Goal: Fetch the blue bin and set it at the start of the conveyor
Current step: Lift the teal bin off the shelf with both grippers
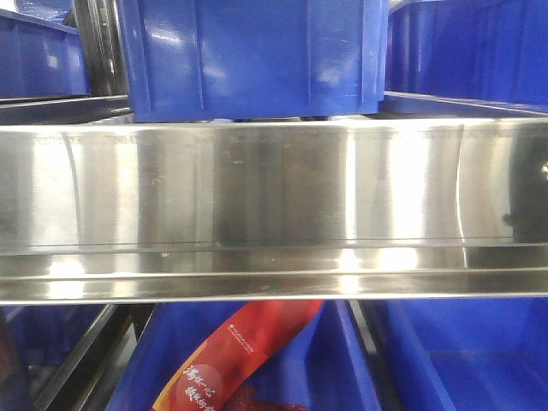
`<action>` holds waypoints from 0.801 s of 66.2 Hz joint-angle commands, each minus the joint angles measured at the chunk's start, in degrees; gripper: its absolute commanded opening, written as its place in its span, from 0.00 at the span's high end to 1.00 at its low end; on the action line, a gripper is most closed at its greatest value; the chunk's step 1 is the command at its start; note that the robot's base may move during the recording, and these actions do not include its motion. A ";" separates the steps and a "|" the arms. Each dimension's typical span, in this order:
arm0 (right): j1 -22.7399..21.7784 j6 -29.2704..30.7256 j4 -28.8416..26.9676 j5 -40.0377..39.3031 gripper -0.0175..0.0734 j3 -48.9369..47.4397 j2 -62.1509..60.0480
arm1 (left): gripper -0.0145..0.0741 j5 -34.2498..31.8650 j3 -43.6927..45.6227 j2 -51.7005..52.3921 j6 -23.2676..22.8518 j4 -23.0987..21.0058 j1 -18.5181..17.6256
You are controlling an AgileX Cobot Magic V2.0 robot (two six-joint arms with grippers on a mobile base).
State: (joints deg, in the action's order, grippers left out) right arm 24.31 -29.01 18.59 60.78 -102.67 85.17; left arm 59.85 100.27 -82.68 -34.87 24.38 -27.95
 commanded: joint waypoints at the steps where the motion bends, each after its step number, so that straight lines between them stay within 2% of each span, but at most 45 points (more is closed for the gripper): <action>1: 0.36 0.56 1.15 -2.65 0.98 -0.64 -0.84 | 0.96 -2.57 0.73 0.76 0.27 0.41 -0.42; 25: 0.36 0.56 1.15 -2.76 0.98 -0.64 -0.84 | 0.96 -2.57 0.73 0.76 0.27 0.45 -0.42; 53: 0.36 0.56 3.94 -2.87 0.98 -0.64 -0.84 | 0.96 -2.57 0.73 0.76 0.27 0.45 -0.42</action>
State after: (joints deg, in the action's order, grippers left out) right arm 24.52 -29.01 19.93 60.17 -102.67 85.17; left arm 59.64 100.27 -82.68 -34.87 24.38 -27.95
